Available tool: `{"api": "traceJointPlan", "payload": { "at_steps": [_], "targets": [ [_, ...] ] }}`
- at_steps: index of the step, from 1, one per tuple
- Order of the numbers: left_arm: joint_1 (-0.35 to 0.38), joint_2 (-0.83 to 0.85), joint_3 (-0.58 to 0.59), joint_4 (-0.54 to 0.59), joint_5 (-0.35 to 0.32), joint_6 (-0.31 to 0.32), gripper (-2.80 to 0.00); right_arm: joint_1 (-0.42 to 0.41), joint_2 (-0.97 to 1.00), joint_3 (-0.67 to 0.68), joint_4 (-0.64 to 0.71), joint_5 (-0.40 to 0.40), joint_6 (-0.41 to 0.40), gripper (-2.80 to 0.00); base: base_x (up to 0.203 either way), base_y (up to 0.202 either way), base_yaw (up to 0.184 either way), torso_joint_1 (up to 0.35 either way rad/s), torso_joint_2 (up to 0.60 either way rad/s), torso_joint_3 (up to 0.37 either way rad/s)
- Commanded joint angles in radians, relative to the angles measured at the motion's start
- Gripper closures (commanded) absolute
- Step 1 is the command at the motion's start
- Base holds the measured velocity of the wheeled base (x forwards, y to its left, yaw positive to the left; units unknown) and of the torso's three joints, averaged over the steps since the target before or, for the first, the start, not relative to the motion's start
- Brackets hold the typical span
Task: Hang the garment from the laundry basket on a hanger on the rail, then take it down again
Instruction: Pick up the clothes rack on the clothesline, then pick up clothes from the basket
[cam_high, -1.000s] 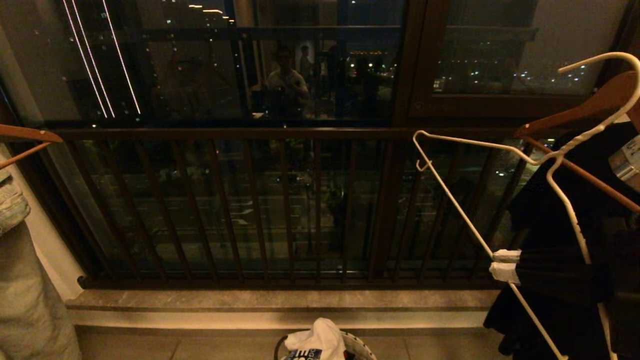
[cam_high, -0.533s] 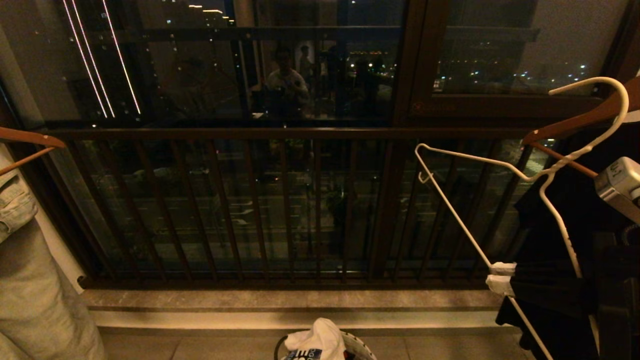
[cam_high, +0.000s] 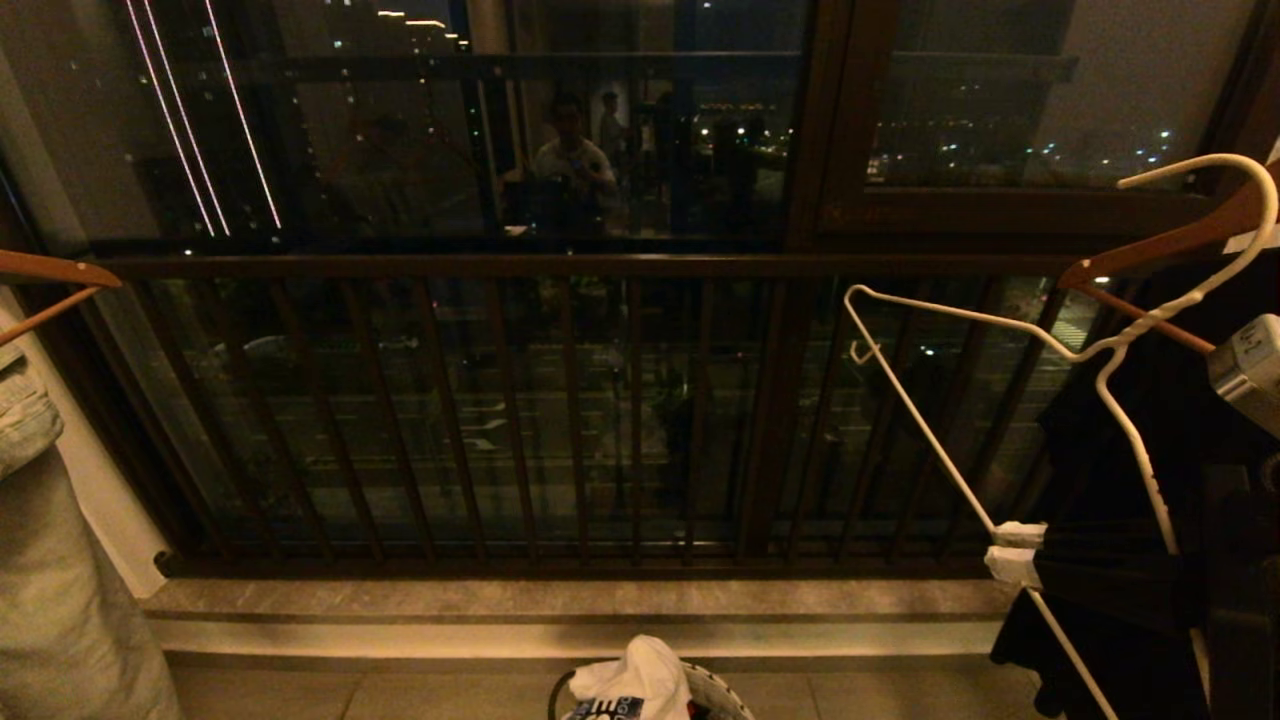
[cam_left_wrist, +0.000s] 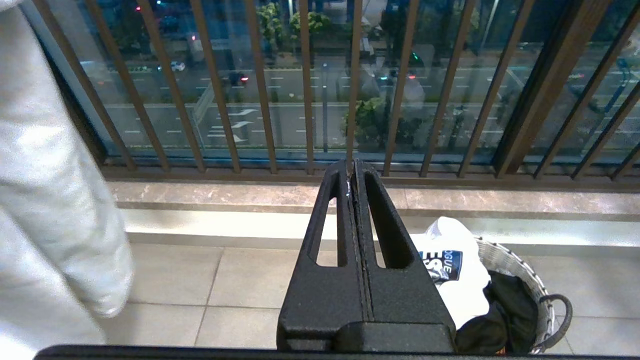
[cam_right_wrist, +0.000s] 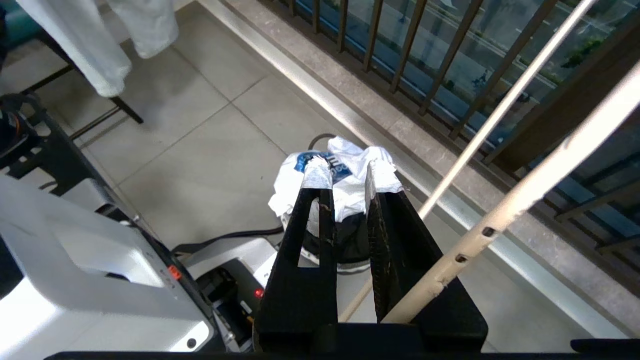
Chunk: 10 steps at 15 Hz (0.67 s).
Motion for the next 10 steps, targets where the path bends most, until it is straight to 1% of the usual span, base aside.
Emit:
{"api": "traceJointPlan", "payload": {
  "at_steps": [1,8,10],
  "targets": [
    [-0.001,0.000,0.001,0.000,0.000,0.000,0.00,-0.002,-0.003,0.002,0.001,0.002,-0.001,0.00,0.000,0.000,0.000,-0.137,0.30,0.161],
    [0.000,0.000,0.001,0.000,0.000,0.000,0.00,-0.004,-0.012,0.007,0.001,-0.005,-0.005,0.00,0.000,0.000,0.000,-0.156,0.35,0.188],
    [-0.001,0.000,0.001,0.000,0.000,0.000,0.00,-0.004,-0.011,0.007,-0.001,-0.006,-0.005,0.00,0.000,0.000,0.000,-0.203,0.45,0.251]
  ]
}}
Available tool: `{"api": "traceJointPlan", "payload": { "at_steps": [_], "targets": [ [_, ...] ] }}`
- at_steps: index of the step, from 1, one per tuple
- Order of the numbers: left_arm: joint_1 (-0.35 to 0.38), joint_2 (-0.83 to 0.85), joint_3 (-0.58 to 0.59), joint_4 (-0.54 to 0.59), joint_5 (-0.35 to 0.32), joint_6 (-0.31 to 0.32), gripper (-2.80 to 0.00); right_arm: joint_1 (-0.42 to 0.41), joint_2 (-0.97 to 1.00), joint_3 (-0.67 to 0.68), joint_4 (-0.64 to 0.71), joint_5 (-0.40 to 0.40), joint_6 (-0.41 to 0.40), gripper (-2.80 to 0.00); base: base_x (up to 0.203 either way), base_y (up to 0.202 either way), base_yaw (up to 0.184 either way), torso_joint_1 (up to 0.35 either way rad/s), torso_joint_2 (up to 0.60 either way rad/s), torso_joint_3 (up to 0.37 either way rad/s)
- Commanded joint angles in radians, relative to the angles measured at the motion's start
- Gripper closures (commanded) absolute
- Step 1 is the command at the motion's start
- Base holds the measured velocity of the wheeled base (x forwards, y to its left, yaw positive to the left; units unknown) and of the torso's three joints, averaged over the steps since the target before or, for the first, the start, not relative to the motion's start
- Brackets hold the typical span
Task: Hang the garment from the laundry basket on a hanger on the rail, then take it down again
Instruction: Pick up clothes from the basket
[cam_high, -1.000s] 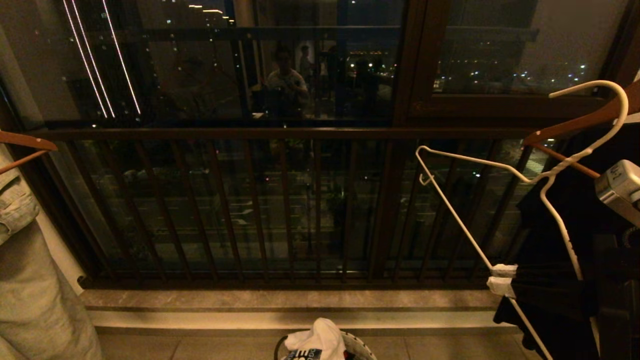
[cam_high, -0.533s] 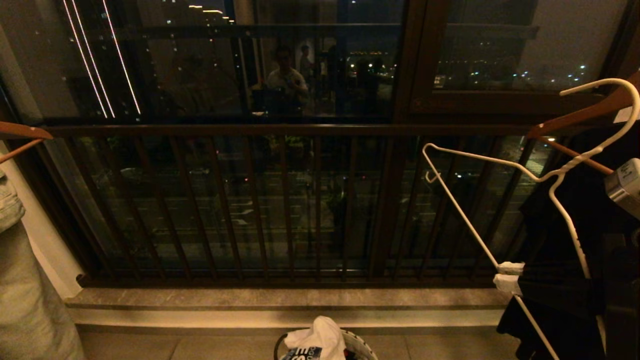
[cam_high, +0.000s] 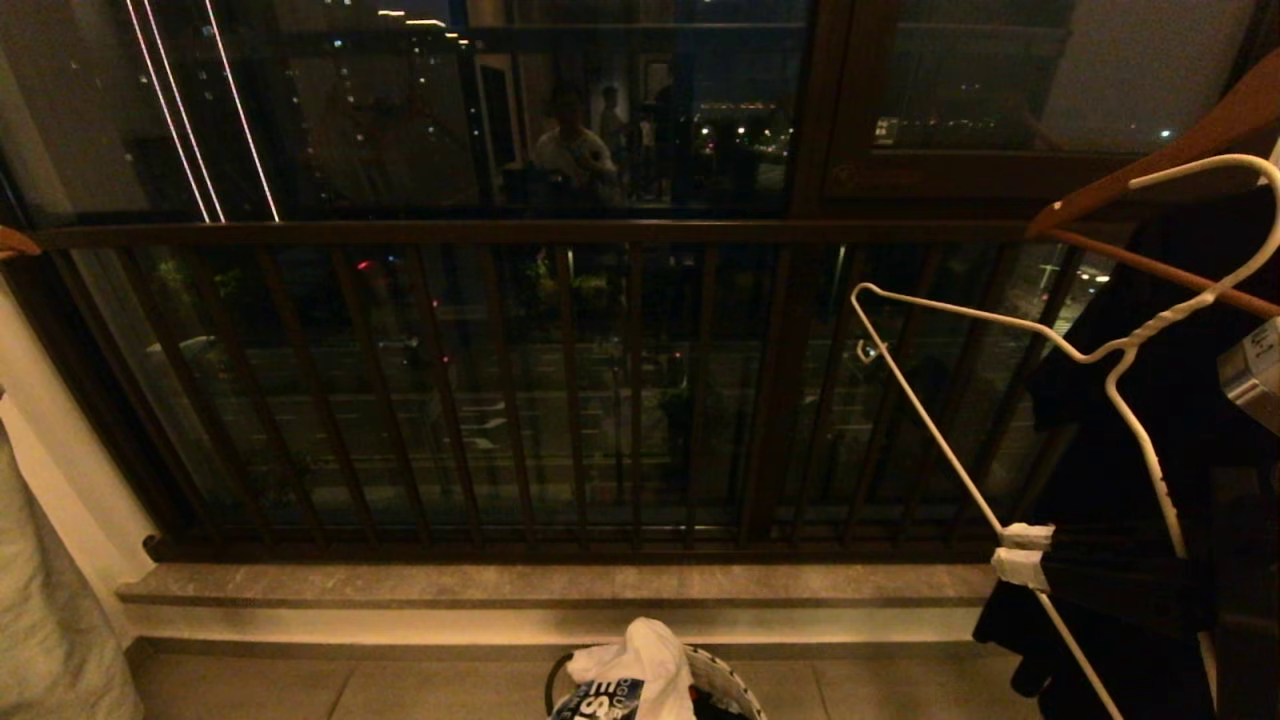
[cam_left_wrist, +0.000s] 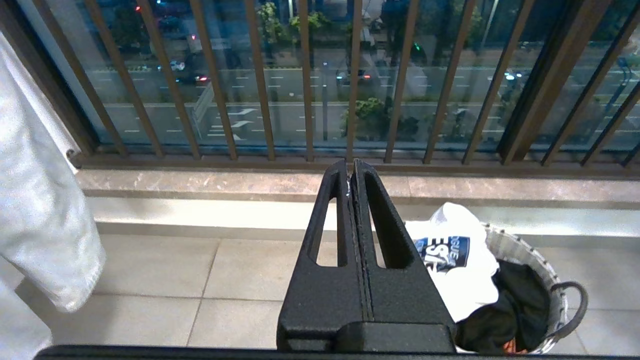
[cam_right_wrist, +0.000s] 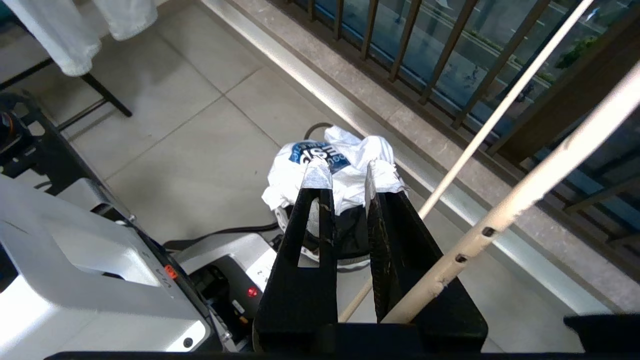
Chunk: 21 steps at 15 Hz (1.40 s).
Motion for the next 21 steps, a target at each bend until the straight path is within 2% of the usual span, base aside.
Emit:
{"api": "traceJointPlan", "payload": {
  "at_steps": [1,12,21],
  "targets": [
    [-0.001,0.000,-0.001,0.000,0.000,0.000,0.00,-0.005,0.000,0.001,0.002,0.001,-0.001,0.00,0.000,0.000,0.000,-0.236,0.54,0.297],
    [-0.001,0.000,-0.001,0.000,0.000,0.000,0.00,-0.043,0.007,0.054,-0.055,0.003,-0.004,0.00,0.000,0.000,0.000,-0.221,0.53,0.309],
    [-0.001,0.000,0.001,0.000,0.000,0.000,0.00,-0.044,0.001,0.097,-0.071,0.003,-0.002,0.00,0.000,0.000,0.000,-0.165,0.48,0.313]
  ]
}}
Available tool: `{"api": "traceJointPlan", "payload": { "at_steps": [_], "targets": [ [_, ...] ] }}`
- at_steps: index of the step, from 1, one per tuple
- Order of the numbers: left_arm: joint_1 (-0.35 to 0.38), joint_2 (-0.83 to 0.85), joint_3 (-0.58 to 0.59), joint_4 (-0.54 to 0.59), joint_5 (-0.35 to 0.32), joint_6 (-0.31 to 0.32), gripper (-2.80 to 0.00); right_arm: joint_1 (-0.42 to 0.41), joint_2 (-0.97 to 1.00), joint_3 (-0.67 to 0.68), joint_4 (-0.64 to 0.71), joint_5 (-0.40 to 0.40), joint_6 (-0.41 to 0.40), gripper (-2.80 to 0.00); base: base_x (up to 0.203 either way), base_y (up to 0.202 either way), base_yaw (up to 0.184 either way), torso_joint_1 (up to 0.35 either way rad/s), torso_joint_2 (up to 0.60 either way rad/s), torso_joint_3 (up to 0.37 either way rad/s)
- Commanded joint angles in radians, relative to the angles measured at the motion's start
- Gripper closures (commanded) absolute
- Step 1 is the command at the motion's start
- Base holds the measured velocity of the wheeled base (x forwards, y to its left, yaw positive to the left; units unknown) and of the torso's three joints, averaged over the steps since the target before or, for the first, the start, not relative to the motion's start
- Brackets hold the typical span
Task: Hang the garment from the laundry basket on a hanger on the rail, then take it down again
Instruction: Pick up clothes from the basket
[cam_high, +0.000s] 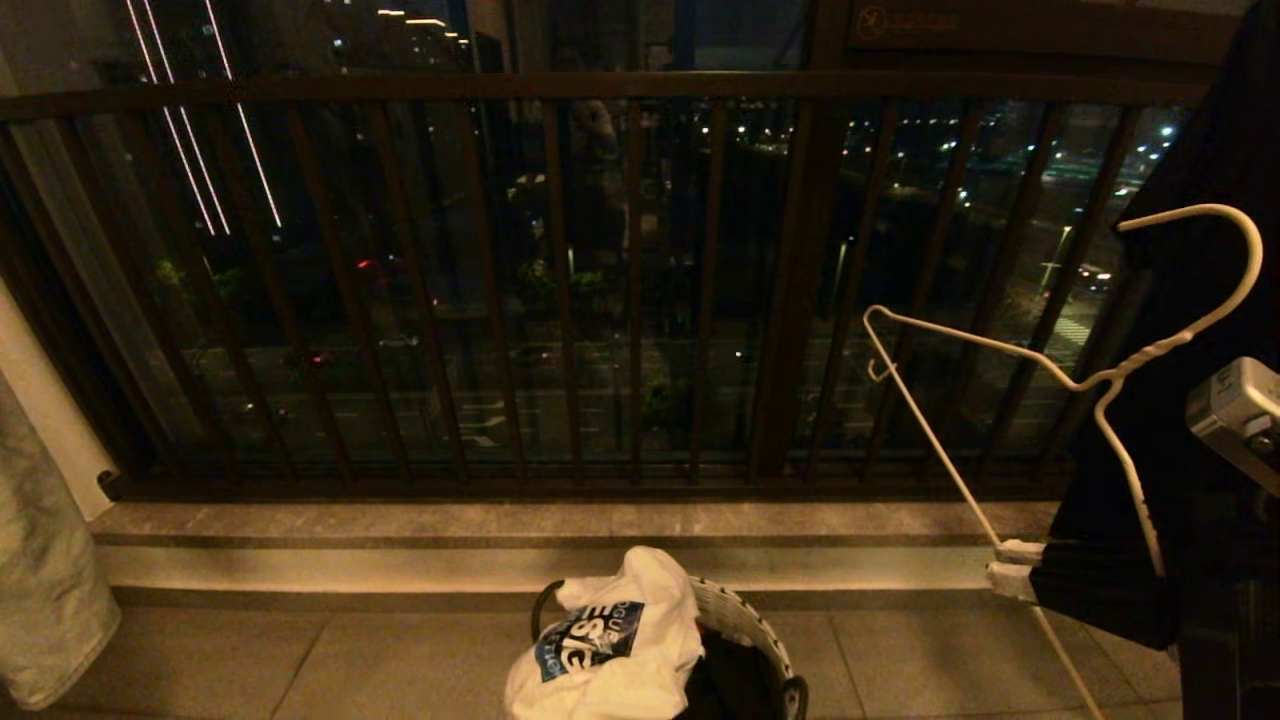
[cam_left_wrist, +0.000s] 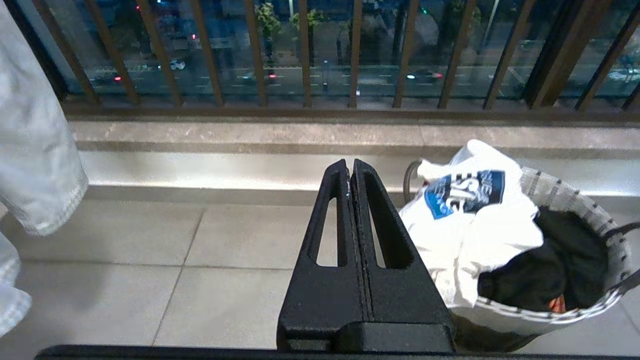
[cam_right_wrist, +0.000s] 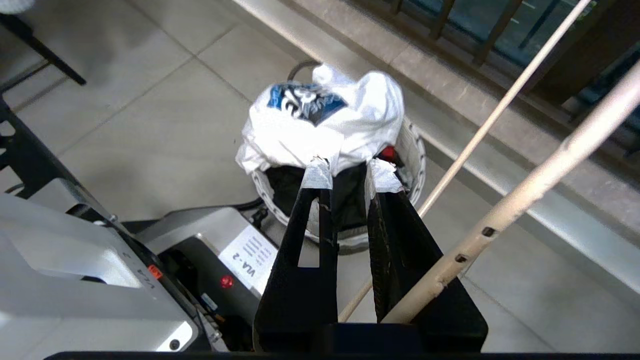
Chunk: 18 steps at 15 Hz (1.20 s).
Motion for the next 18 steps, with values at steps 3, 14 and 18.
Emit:
{"api": "traceJointPlan", "payload": {
  "at_steps": [3,14,18],
  "targets": [
    [0.001,0.000,-0.001,0.001,0.000,-0.001,0.00,0.001,-0.005,0.036,-0.044,0.002,-0.001,0.00,0.000,0.000,0.000,-0.116,0.46,0.336],
    [0.001,0.000,-0.001,0.001,0.000,-0.001,0.00,0.001,-0.028,0.093,-0.100,0.002,-0.019,0.00,0.000,0.000,0.000,-0.036,0.25,0.207],
    [0.001,0.000,0.000,0.001,0.000,-0.001,0.00,0.001,-0.038,0.090,-0.101,0.002,-0.038,0.00,0.000,0.000,0.000,0.000,0.00,0.000]
  ]
}}
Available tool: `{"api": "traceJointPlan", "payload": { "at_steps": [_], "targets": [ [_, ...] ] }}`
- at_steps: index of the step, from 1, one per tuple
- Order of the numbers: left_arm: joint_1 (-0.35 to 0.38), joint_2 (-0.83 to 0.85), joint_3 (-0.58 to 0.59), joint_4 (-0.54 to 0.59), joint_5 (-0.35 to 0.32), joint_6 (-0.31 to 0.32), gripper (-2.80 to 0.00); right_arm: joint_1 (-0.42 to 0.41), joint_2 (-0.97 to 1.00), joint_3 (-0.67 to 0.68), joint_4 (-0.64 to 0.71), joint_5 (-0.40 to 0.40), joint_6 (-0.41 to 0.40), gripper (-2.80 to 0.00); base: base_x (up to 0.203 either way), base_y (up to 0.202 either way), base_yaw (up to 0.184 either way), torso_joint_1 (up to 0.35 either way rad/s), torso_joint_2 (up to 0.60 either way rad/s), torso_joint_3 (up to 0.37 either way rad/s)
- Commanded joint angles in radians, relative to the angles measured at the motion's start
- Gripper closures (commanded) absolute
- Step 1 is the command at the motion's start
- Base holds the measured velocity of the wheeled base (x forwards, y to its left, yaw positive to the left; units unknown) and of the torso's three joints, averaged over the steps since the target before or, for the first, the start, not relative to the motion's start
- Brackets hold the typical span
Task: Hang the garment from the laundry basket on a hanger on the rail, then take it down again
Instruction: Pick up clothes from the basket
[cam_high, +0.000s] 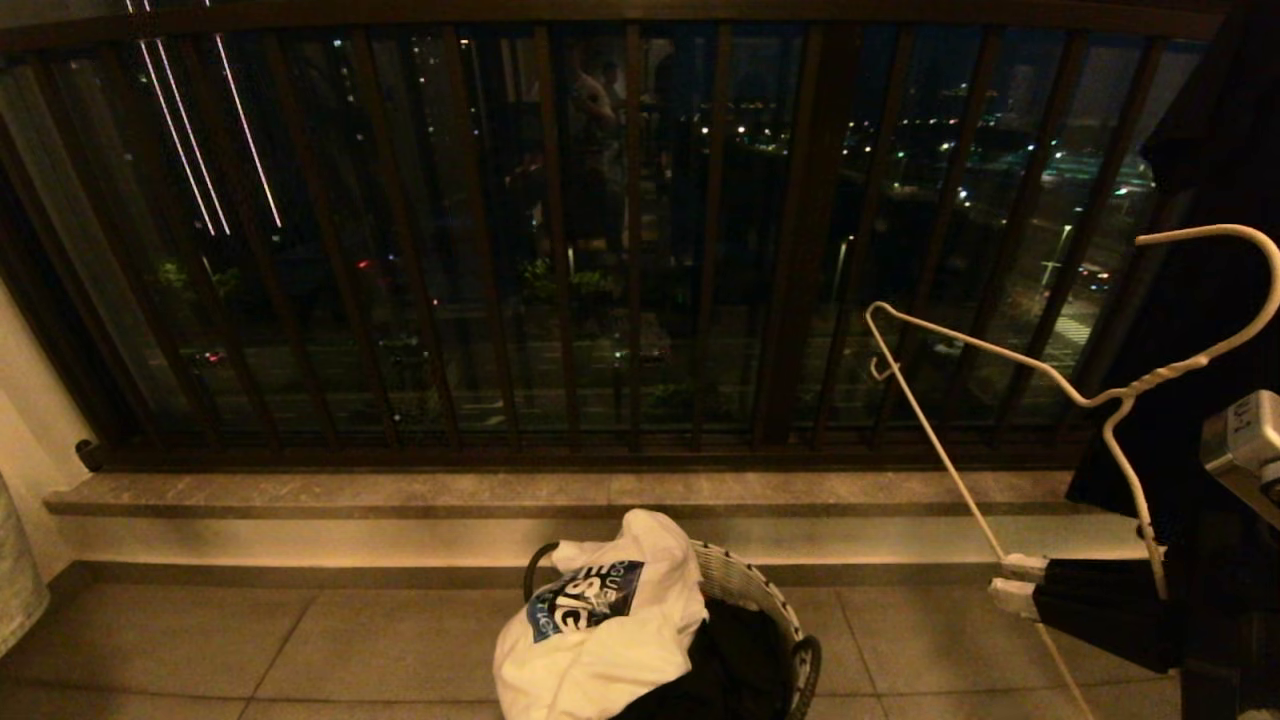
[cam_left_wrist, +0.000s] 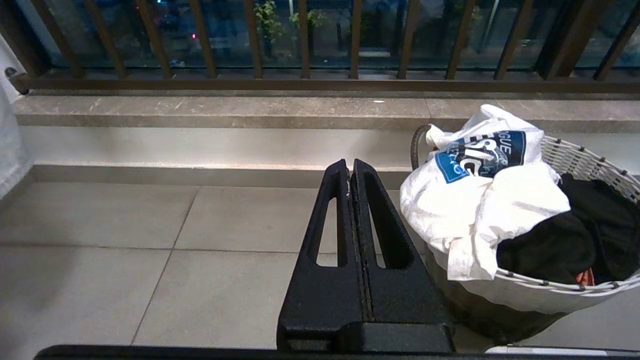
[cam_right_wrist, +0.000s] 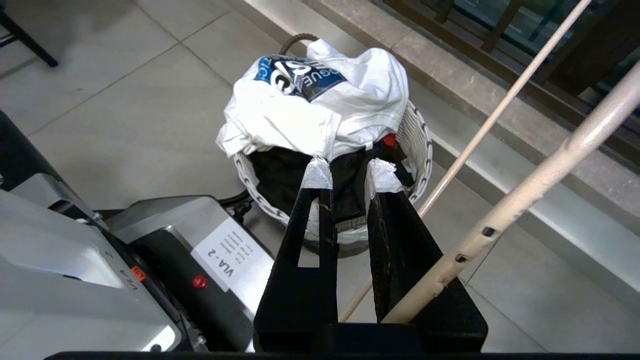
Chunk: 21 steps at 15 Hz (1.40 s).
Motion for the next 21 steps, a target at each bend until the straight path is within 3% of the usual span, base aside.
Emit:
{"api": "traceJointPlan", "payload": {
  "at_steps": [1,21],
  "targets": [
    [0.000,0.000,0.001,0.000,0.001,0.000,0.00,0.000,-0.003,-0.006,0.000,0.002,0.001,0.00,0.000,0.000,0.000,0.000,0.00,0.000],
    [0.001,0.000,0.000,0.000,0.001,0.001,0.00,0.001,-0.037,0.028,0.001,-0.012,-0.002,0.00,0.000,0.000,0.000,0.000,0.00,0.000]
  ]
}}
